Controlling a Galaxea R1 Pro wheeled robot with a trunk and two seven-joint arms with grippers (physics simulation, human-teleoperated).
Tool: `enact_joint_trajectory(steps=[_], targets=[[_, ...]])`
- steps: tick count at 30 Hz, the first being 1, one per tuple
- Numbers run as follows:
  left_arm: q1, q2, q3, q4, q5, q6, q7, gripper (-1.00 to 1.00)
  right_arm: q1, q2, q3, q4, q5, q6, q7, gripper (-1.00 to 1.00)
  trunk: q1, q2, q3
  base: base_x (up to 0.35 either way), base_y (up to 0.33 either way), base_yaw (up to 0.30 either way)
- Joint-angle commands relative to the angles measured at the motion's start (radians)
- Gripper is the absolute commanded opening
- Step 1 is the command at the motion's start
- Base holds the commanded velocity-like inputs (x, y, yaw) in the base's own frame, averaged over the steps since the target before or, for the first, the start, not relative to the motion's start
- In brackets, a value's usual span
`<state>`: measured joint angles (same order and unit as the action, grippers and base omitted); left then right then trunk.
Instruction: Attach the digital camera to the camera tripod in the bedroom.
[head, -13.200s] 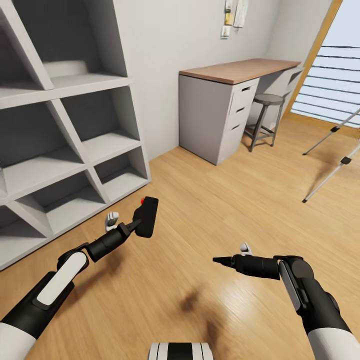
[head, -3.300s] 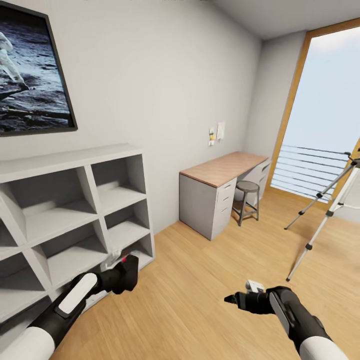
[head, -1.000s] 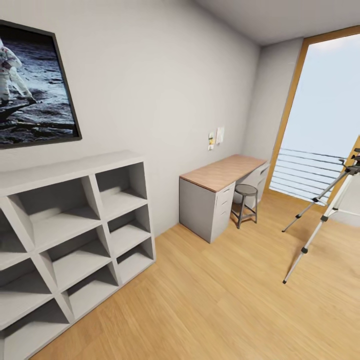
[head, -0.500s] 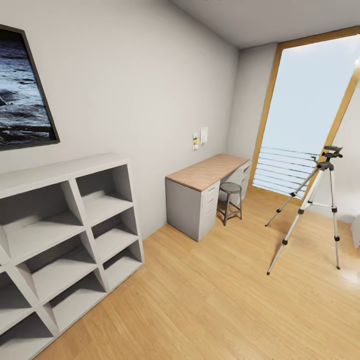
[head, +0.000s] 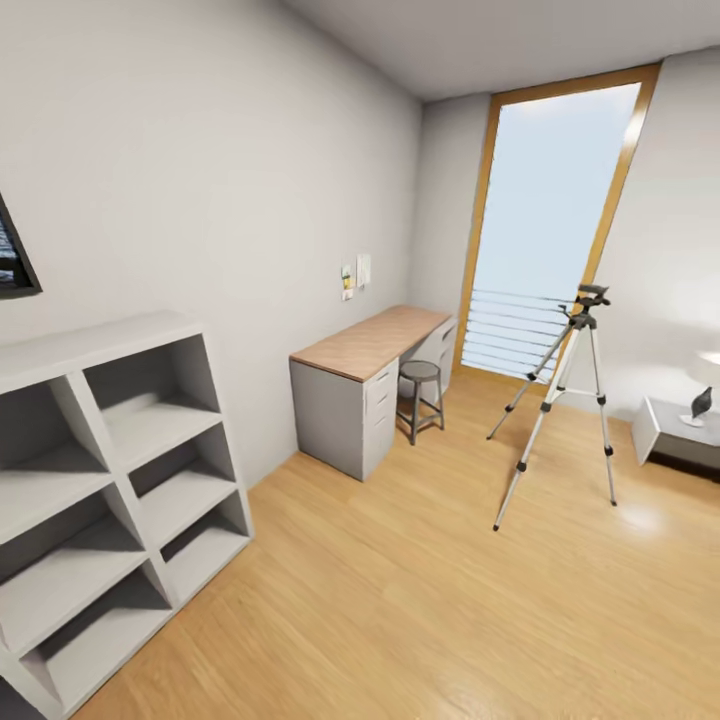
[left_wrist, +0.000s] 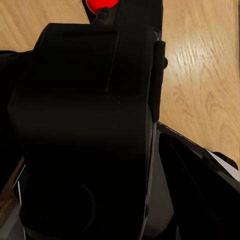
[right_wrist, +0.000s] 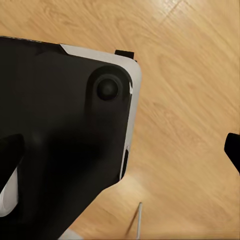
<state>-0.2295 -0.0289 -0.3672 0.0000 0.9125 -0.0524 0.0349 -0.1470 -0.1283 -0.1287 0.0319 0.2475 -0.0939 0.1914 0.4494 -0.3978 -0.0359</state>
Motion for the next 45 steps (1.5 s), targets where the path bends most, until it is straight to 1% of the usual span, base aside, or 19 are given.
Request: enact_joint_trajectory(steps=[1, 26, 32, 45], targets=[[-0.001, 0.0, -0.009, 0.0, 0.006, -0.003, 0.003, -1.0, -0.002, -0.001, -0.009, 0.003, 0.009, -0.006, 0.002, 1.0, 0.001, -0.002, -0.002, 0.0, 0.0, -0.286], [-0.001, -0.002, -0.01, -0.002, 0.007, 0.0, 0.005, -1.0, -0.002, -0.002, -0.009, 0.003, 0.009, -0.006, 0.002, 1.0, 0.001, -0.002, -0.002, 0.003, 0.0, -0.287], [-0.001, -0.004, -0.011, -0.002, 0.005, 0.007, 0.005, -1.0, -0.002, -0.002, -0.009, 0.003, 0.009, -0.006, 0.002, 1.0, 0.001, -0.002, -0.002, 0.217, 0.0, -0.287], [-0.001, -0.003, -0.012, -0.003, 0.002, 0.013, 0.005, -1.0, -0.002, -0.002, -0.009, 0.003, 0.009, -0.006, 0.002, 1.0, 0.001, -0.002, -0.002, 0.31, 0.0, -0.288]])
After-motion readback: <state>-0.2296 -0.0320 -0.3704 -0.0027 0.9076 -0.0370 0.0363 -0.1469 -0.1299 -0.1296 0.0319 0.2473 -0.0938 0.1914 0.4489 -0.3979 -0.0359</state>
